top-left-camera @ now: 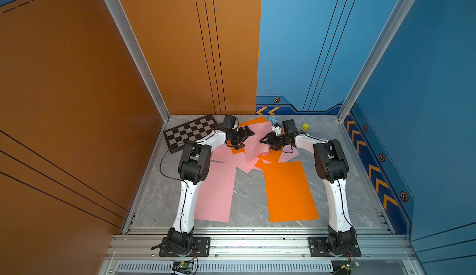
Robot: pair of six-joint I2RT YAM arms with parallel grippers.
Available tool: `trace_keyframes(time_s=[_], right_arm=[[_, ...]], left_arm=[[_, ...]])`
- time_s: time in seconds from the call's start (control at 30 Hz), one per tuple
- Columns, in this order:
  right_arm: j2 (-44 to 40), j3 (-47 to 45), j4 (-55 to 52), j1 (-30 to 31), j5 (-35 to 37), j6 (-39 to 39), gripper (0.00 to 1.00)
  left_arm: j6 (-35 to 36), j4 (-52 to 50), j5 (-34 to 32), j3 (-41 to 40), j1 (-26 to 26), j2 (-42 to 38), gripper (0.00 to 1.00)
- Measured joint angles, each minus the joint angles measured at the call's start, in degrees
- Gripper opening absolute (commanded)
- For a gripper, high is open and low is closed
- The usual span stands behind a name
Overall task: Sort the scattered colored papers by color
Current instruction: Pick up the colored paper.
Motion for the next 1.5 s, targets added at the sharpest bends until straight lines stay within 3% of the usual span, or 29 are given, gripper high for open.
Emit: trace_keyframes(time_s=[0.4, 0.7, 0.9, 1.5], right_arm=[[-4.4, -3.3, -0.1, -0.3, 0.3, 0.0, 0.36], [-12.3, -4.7, 0.4, -0.3, 0.4, -2.3, 0.30], [-15.0, -5.9, 0.8, -0.2, 0.8, -3.2, 0.26], [-21.7, -9.9, 4.8, 0.9, 0.8, -2.6, 0.21]], left_arm=[[1.3, -1.5, 2.0, 0.0, 1.0, -0.9, 0.98], [2.8, 0.4, 2.5, -5.5, 1.4, -9.7, 0.98], [0.8, 10.5, 4.0, -14.5, 1.7, -14.3, 0.98], [-7.6, 30.9, 5.4, -33.2, 2.0, -18.3, 0.98]])
